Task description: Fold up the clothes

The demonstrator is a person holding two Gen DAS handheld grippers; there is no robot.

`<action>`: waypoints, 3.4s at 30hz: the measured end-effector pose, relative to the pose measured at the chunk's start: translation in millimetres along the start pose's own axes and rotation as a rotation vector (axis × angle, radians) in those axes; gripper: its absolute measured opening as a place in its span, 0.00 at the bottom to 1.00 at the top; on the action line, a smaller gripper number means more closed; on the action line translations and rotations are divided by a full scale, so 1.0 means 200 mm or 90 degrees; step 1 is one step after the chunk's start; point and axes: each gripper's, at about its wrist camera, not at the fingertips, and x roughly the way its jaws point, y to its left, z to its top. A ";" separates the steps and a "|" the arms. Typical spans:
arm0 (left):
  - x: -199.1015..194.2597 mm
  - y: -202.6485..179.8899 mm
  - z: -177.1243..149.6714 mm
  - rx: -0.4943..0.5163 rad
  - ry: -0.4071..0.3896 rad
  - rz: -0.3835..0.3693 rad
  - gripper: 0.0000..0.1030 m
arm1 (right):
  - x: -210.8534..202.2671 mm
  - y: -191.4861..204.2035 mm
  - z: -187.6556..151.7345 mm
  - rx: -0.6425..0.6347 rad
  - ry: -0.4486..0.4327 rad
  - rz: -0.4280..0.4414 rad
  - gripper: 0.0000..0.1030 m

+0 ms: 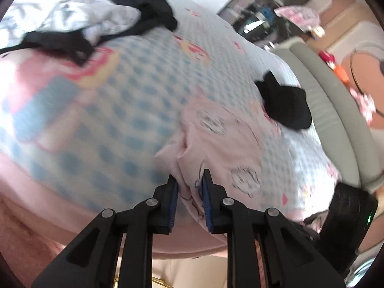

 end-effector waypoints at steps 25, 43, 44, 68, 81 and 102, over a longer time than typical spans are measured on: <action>0.00 0.01 0.07 -0.032 -0.058 0.001 0.14 | 0.06 -0.32 0.17 0.069 -0.017 -0.090 0.32; 0.20 0.14 0.01 -0.067 0.011 0.026 0.34 | 0.18 -0.32 0.29 0.042 0.010 -0.107 0.54; 0.19 0.17 0.01 -0.072 0.010 0.020 0.33 | 0.18 -0.36 0.29 0.062 0.010 -0.093 0.54; 0.26 0.04 0.01 -0.016 0.086 -0.086 0.42 | 0.23 -0.39 0.25 0.123 0.085 0.022 0.54; 0.17 -0.42 0.05 0.102 0.062 -0.064 0.23 | -0.15 -0.41 0.25 0.140 -0.005 -0.012 0.43; 0.88 -2.00 0.62 0.266 0.093 -0.196 0.23 | -1.20 -1.34 1.05 0.191 -0.183 -0.187 0.43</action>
